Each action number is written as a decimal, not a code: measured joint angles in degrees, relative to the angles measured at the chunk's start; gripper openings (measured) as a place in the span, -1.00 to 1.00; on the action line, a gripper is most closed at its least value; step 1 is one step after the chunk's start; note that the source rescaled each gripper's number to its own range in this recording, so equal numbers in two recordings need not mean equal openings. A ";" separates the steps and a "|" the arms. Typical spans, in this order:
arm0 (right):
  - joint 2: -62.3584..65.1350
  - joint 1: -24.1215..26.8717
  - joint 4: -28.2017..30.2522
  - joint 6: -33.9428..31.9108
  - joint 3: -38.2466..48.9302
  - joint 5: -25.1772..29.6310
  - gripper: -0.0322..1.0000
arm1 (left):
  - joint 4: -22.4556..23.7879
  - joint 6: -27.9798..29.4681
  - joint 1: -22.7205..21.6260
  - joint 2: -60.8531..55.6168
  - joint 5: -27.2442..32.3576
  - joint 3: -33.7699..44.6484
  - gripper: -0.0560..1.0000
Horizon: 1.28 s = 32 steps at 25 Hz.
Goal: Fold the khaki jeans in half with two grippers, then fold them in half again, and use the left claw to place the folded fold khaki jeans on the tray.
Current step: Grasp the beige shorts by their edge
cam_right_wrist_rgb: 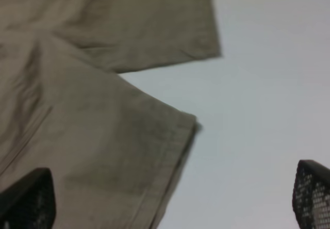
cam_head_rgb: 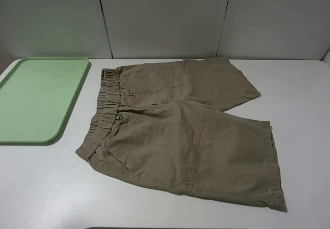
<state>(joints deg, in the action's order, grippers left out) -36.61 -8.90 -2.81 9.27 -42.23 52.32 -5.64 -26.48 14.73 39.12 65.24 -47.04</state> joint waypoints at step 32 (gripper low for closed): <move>-42.49 -39.51 4.53 21.73 4.25 -3.01 1.00 | 14.26 -13.50 29.76 41.47 -14.72 3.65 1.00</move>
<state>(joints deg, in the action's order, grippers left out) -79.10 -48.41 1.72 31.00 -37.98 49.30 8.61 -39.98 44.49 80.59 50.52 -43.39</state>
